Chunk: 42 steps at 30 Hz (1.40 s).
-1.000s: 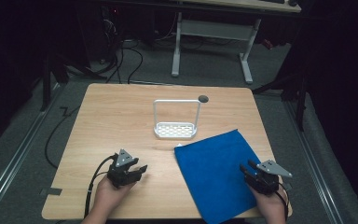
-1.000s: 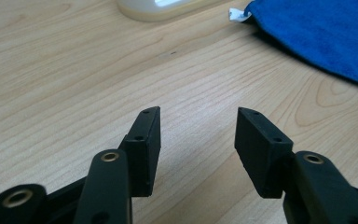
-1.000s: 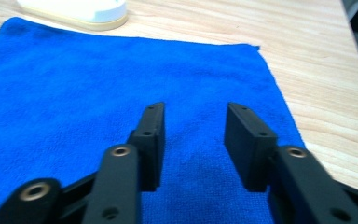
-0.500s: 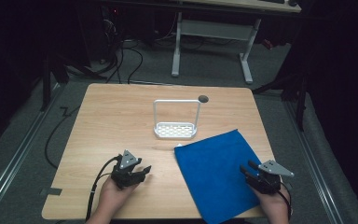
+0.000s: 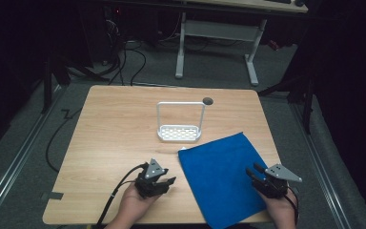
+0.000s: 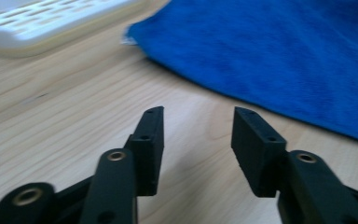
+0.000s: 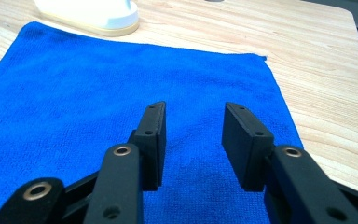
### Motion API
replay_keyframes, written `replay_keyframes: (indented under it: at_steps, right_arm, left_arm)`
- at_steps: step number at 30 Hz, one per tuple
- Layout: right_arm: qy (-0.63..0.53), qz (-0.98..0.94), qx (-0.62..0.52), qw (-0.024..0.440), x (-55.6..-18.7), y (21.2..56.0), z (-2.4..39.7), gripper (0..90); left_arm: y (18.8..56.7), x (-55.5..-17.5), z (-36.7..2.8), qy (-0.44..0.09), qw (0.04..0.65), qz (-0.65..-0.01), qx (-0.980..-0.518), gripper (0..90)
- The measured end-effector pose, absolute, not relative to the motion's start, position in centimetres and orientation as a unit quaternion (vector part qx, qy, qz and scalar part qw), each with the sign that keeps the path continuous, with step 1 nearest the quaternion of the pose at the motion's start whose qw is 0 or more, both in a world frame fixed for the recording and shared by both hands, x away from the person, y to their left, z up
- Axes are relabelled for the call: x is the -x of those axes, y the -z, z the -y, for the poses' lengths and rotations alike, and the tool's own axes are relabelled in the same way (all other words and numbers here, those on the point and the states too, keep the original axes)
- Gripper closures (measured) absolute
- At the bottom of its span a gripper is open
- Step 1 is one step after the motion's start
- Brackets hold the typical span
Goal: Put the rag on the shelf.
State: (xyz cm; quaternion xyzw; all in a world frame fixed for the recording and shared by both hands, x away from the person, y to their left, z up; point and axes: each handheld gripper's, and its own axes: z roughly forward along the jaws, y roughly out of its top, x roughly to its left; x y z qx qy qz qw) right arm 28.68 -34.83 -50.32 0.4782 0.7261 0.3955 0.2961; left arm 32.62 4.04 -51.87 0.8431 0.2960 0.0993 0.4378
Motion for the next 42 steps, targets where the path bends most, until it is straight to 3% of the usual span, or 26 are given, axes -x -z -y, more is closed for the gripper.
replay_keyframes:
  at_steps: [8, 18, 25, 35, 42]
  right_arm:
    - [-0.394, -0.726, -0.481, 0.293, -28.7, 50.3, 35.0, 63.2]
    - [-0.394, -0.724, -0.486, 0.291, -28.5, 50.2, 35.2, 69.3]
    - [-0.394, -0.723, -0.486, 0.293, -28.4, 50.1, 35.3, 71.4]
    - [-0.393, -0.729, -0.482, 0.285, -28.4, 50.2, 34.9, 72.9]
    - [-0.384, -0.745, -0.473, 0.271, -28.7, 50.5, 34.1, 82.8]
  left_arm:
    - [52.0, -31.3, 1.1, -0.073, 0.427, -0.248, -0.866, 64.1]
    - [52.7, -31.5, 4.2, -0.07, 0.396, -0.24, -0.884, 87.9]
    - [52.7, -31.2, 3.3, -0.083, 0.391, -0.232, -0.887, 90.0]
    - [52.6, -31.6, -1.1, -0.071, 0.384, -0.254, -0.885, 90.0]
    - [52.5, -31.7, -4.1, -0.077, 0.378, -0.266, -0.884, 90.0]
